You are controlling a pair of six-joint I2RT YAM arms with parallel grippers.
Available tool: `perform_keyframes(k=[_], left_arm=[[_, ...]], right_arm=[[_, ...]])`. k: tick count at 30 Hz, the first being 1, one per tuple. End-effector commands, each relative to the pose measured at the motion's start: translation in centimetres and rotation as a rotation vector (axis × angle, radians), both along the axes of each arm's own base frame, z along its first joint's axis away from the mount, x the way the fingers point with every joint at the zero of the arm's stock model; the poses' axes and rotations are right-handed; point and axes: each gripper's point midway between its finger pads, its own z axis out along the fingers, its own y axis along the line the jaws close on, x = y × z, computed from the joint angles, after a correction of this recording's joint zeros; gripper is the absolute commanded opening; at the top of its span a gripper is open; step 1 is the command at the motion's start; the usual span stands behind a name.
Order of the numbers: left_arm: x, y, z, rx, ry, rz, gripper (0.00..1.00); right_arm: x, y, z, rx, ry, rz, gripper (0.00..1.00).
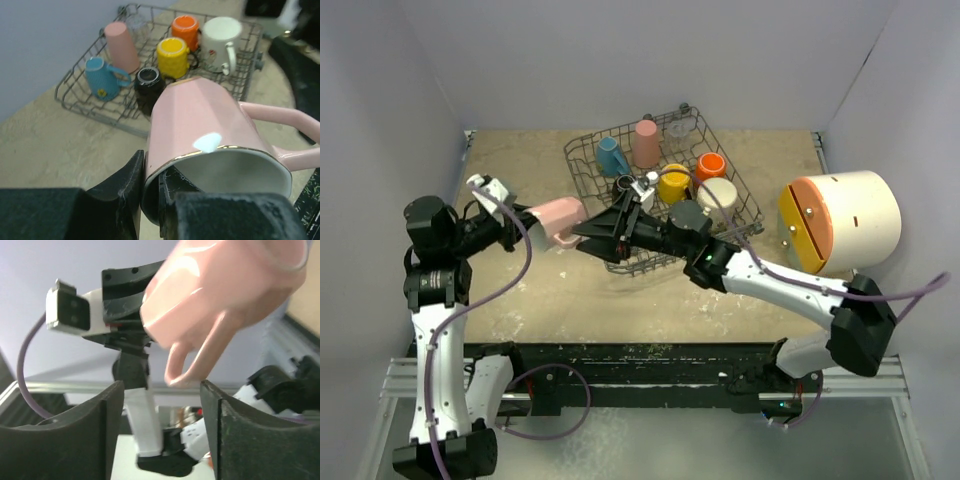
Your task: Unload the cups from the dish rack
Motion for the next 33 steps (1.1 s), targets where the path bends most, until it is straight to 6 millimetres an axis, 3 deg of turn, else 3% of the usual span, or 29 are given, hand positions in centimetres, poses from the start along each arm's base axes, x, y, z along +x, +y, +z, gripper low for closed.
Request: perform_keyframes(k=[1,4,8,12,15,20,25,33], left_arm=[[3.9,4.2,-0.2,0.071,0.082,0.251,0.00],[6.5,7.3,-2.6,0.151,0.221,0.389,0.00],[9.4,10.4,-5.6,0.242,0.403,0.492,0.00],[12.6,13.4,-8.6,0.330,0.516,0.588,0.00],[15.0,14.9,-10.3,0.372,0.552,0.627,0.00],[18.5,15.1,-13.6,0.412,0.654,0.607,0.00],[22.0,15.8,-18.0,0.479,0.744,0.618,0.00],[28.0,16.2,-20.0,0.464,0.761,0.644,0.00]], right_arm=[[3.8,-4.3,1.3,-0.213,-0.205,-0.209,0.71],[6.7,-8.3,-0.2,-0.398,-0.264,-0.340,0.82],[9.4,-13.1,-1.8,-0.639,-0.349,-0.454,0.85],[10.7,-17.5,-3.3,-0.873,-0.390,-0.512,0.88],[10.8,-19.6,-3.4,-0.972,-0.414,-0.534,0.89],[10.8,-22.2,-4.0,-1.065,-0.408,-0.583,0.90],[11.2,-24.9,-6.6,-1.238,-0.339,-0.589,0.90],[12.3,-27.4,-8.0,-1.368,-0.313,-0.634,0.90]])
